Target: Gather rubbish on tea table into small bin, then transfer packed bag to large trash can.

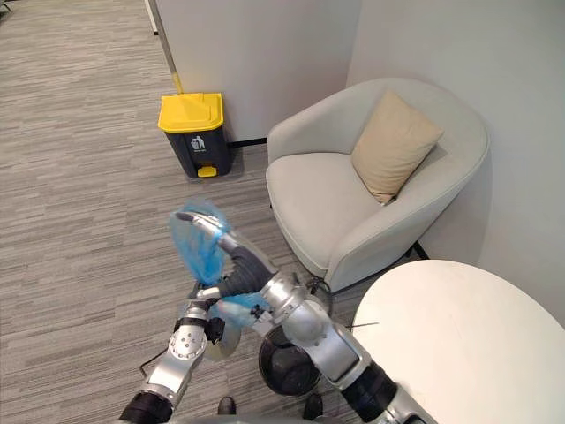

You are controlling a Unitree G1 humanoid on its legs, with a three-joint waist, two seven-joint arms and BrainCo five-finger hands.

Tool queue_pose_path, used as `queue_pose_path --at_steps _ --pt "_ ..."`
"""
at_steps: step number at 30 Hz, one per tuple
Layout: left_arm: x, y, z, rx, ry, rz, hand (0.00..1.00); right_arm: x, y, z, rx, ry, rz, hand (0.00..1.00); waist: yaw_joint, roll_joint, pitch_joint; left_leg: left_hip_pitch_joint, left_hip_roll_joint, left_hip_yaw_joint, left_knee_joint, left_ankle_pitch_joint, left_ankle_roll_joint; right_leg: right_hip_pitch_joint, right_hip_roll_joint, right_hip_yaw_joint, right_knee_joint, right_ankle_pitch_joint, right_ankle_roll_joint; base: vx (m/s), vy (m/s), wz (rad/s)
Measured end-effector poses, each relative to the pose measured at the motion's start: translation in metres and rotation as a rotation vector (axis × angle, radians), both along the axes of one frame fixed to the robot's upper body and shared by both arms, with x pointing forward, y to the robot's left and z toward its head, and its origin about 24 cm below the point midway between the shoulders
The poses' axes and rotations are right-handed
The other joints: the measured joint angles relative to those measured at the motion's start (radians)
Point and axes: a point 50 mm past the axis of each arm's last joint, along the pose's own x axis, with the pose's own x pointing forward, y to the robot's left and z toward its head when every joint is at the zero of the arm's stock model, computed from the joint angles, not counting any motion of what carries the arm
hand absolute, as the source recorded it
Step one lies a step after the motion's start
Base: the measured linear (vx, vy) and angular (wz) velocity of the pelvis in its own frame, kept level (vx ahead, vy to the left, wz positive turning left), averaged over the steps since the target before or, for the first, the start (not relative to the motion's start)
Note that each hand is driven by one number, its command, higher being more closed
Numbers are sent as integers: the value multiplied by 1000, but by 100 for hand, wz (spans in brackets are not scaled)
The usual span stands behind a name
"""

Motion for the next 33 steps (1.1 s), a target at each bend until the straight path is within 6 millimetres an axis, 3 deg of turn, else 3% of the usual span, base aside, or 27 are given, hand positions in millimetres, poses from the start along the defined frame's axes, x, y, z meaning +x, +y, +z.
queue_pose_path --at_steps 10,22,33 --pt "-15 14 -19 -38 92 60 100 -1 -62 -42 -175 76 -301 0 -1 18 14 -2 0 4 -3 0 0 -5 0 4 0 -2 1 0 0 0" --pt "-30 29 -34 -53 175 110 100 -2 -66 -78 -249 237 -297 0 -3 14 13 -1 -4 -9 -15 1 1 2 -1 -13 -10 -3 4 0 0 3" --pt "-39 41 -47 -34 246 128 100 -18 -85 -148 -467 489 -318 0 -5 2 13 16 -7 -16 -18 1 1 22 -3 -23 -15 -3 4 -5 2 1"
